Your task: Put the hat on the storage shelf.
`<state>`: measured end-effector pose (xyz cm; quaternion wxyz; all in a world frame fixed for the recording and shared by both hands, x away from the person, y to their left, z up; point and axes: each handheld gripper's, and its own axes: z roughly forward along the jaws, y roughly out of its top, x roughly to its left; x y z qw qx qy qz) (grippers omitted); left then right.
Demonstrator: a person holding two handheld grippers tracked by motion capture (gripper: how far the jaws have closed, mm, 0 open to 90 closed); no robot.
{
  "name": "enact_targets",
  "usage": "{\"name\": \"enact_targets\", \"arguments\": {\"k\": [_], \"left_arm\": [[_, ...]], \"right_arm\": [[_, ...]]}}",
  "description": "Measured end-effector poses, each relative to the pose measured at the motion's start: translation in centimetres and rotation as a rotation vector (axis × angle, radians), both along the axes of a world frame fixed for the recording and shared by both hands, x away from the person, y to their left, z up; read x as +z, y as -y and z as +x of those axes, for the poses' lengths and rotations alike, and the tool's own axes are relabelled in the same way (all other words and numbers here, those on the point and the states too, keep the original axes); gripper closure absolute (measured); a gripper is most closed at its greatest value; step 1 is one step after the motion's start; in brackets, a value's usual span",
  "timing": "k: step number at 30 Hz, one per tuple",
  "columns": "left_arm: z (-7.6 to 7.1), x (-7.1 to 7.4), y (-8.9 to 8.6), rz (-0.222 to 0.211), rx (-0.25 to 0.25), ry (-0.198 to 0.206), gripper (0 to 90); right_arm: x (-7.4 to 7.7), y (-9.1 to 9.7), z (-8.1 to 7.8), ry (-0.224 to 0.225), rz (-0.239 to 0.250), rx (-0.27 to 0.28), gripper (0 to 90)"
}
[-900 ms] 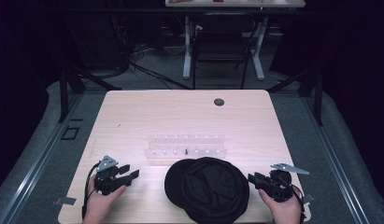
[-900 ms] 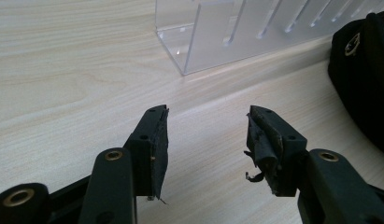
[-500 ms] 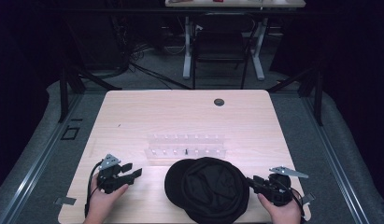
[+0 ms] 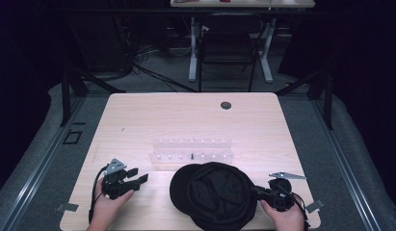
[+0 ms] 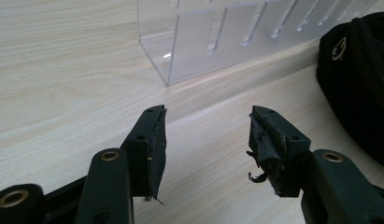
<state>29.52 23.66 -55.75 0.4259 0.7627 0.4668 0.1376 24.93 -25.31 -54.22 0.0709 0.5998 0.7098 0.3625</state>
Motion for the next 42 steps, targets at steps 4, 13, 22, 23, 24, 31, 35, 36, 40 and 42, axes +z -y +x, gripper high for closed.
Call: {"name": "enact_targets", "arguments": {"k": [4,13,22,23,24,31,35,36,40,42], "left_arm": [[-0.4,0.1,-0.4,-0.004,0.011,0.006,46.9],[-0.9,0.0,-0.8,-0.002,0.029,0.011,47.0],[-1.0,0.0,-0.4,0.008,0.016,0.006,47.0],[-1.0,0.0,-0.4,0.008,0.016,0.006,47.0],[-1.0,0.0,-0.2,0.011,0.01,0.004,47.0],[-1.0,-0.1,0.2,0.018,-0.013,0.003,47.0],[-1.0,-0.1,0.3,0.012,-0.015,0.008,47.0],[-1.0,0.0,0.2,0.014,-0.017,0.004,47.0],[-1.0,0.0,0.2,0.012,-0.017,0.003,47.0],[-1.0,0.0,0.2,0.012,-0.017,0.008,47.0]], "right_arm": [[0.4,-0.1,0.9,-0.008,0.007,0.016,85.0],[1.0,-0.1,3.8,-0.033,-0.044,0.037,85.3],[2.3,-0.3,5.6,-0.168,-0.087,0.061,76.5],[2.3,-0.3,5.6,-0.168,-0.087,0.061,76.5],[2.7,-0.4,5.7,-0.213,-0.11,0.051,74.6],[3.1,-0.4,5.9,-0.337,-0.114,0.036,72.6],[3.2,-0.3,6.3,-0.395,-0.096,0.027,72.9],[3.2,-0.2,6.4,-0.41,-0.097,0.034,73.2],[2.7,-0.1,6.4,-0.453,-0.08,0.017,74.7],[2.4,-0.1,6.5,-0.463,-0.07,0.004,75.5]]}}
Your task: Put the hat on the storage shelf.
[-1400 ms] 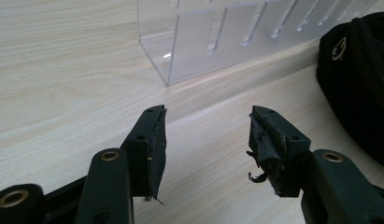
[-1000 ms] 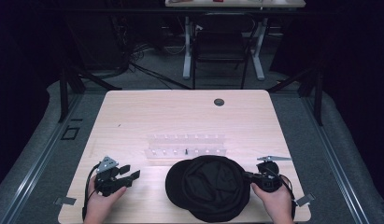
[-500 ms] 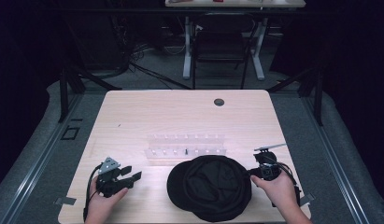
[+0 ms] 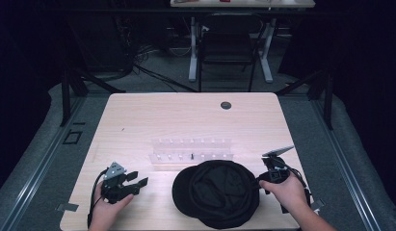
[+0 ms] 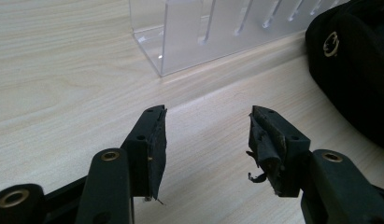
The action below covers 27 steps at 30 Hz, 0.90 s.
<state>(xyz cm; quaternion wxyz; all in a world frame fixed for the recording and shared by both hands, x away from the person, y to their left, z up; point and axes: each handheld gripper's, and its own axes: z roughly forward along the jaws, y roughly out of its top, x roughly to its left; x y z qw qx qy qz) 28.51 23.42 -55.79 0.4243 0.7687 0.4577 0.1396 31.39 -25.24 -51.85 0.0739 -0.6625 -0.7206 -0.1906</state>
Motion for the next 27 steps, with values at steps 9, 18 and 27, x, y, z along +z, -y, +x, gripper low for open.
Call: {"name": "enact_targets", "arguments": {"k": [9,18,27], "left_arm": [[0.0,0.0,0.1,-0.001,0.001,-0.003,47.0],[0.0,0.0,0.1,0.005,-0.006,-0.003,47.0],[0.0,0.0,0.1,0.007,-0.007,-0.003,47.0]], "right_arm": [[-0.4,0.4,0.6,-0.033,0.038,0.016,75.0],[-0.6,0.2,1.2,-0.106,0.047,0.045,84.9],[0.0,0.4,1.4,-0.134,0.088,0.063,87.8]]}}
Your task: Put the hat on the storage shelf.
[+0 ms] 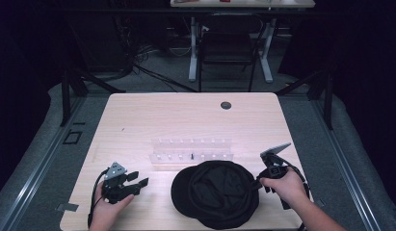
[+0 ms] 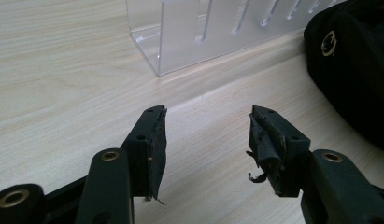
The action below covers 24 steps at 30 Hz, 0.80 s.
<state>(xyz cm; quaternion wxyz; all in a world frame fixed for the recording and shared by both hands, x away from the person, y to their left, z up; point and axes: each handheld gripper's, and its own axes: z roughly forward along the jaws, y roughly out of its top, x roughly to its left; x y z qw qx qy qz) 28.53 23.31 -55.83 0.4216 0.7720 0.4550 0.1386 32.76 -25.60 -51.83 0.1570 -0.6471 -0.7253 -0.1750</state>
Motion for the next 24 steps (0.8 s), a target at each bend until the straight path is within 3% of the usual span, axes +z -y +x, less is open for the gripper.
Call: {"name": "enact_targets", "arguments": {"k": [10,11,15,17,21,24], "left_arm": [[0.0,0.0,0.1,0.002,0.001,-0.003,47.0],[0.0,0.0,0.1,0.0,0.002,-0.003,47.0],[0.0,0.0,0.1,0.002,0.0,-0.002,47.0],[0.0,0.0,0.0,0.002,-0.001,-0.007,47.0],[0.0,0.0,0.1,-0.001,0.001,-0.003,47.0],[0.0,-0.1,0.1,0.002,0.0,-0.001,47.0]], "right_arm": [[1.6,0.2,-0.2,0.006,0.087,-0.045,88.0],[1.9,0.3,-0.1,-0.008,0.082,-0.013,88.0],[2.7,0.2,0.0,-0.017,0.09,-0.003,88.1],[3.0,0.0,-0.1,-0.01,0.118,-0.038,88.1],[3.8,-0.1,-0.1,-0.025,0.143,-0.044,88.1],[4.3,-0.1,-0.1,-0.038,0.151,-0.016,88.1]]}}
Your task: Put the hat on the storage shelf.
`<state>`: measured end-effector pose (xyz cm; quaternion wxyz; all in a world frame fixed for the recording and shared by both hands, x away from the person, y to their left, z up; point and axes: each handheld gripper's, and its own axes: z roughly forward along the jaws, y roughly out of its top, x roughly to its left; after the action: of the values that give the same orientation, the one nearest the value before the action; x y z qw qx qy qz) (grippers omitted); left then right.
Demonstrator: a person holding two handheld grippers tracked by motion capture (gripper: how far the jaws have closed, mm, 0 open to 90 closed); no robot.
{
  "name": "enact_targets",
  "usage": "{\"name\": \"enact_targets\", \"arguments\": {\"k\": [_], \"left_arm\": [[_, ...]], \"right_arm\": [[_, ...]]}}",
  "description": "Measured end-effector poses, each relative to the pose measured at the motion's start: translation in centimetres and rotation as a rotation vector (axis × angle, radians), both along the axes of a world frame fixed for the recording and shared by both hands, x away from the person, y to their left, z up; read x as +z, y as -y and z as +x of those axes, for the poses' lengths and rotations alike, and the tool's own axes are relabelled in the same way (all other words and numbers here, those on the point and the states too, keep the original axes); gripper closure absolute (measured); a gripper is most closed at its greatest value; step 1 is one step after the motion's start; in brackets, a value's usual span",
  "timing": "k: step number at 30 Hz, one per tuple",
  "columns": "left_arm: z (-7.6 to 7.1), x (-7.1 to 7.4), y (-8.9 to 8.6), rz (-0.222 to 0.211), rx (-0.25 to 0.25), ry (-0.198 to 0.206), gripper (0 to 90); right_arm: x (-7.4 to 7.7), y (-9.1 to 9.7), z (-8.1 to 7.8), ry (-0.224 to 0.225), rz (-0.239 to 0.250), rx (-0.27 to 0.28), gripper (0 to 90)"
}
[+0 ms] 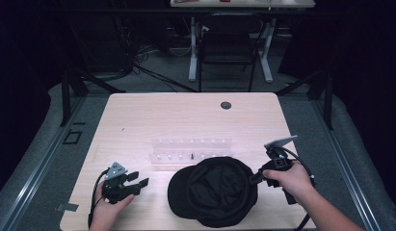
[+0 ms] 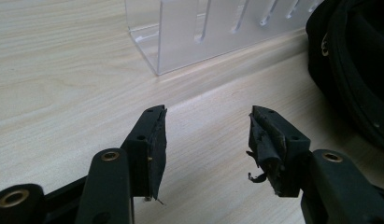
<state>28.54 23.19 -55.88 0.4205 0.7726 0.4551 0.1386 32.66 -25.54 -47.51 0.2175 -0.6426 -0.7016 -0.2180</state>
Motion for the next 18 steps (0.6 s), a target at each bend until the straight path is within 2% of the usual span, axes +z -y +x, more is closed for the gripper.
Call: {"name": "enact_targets", "arguments": {"k": [6,8,9,11,16,17,18], "left_arm": [[0.0,0.0,0.0,0.0,0.0,-0.001,47.0],[0.0,0.0,0.0,-0.001,-0.001,-0.001,47.0],[0.0,0.0,0.0,-0.001,-0.001,-0.001,47.0],[0.0,0.0,0.0,0.0,-0.001,-0.003,47.0],[0.0,0.0,0.1,0.0,-0.004,-0.005,47.0],[0.0,0.0,0.1,-0.001,-0.003,-0.004,47.0],[0.0,-0.1,0.1,-0.001,-0.002,-0.004,47.0]], "right_arm": [[1.5,-0.5,-0.2,-0.004,0.048,-0.006,88.1],[1.8,-0.6,-0.2,-0.004,0.047,-0.006,88.1],[2.0,-0.8,-0.3,0.002,0.047,-0.025,88.1],[3.1,-1.2,-0.3,0.01,0.037,0.003,88.1],[4.4,-1.7,-0.3,0.019,0.037,0.007,88.1],[5.0,-2.0,-0.3,0.026,0.034,-0.019,88.1],[5.3,-2.0,-0.2,0.024,0.037,-0.012,88.2]]}}
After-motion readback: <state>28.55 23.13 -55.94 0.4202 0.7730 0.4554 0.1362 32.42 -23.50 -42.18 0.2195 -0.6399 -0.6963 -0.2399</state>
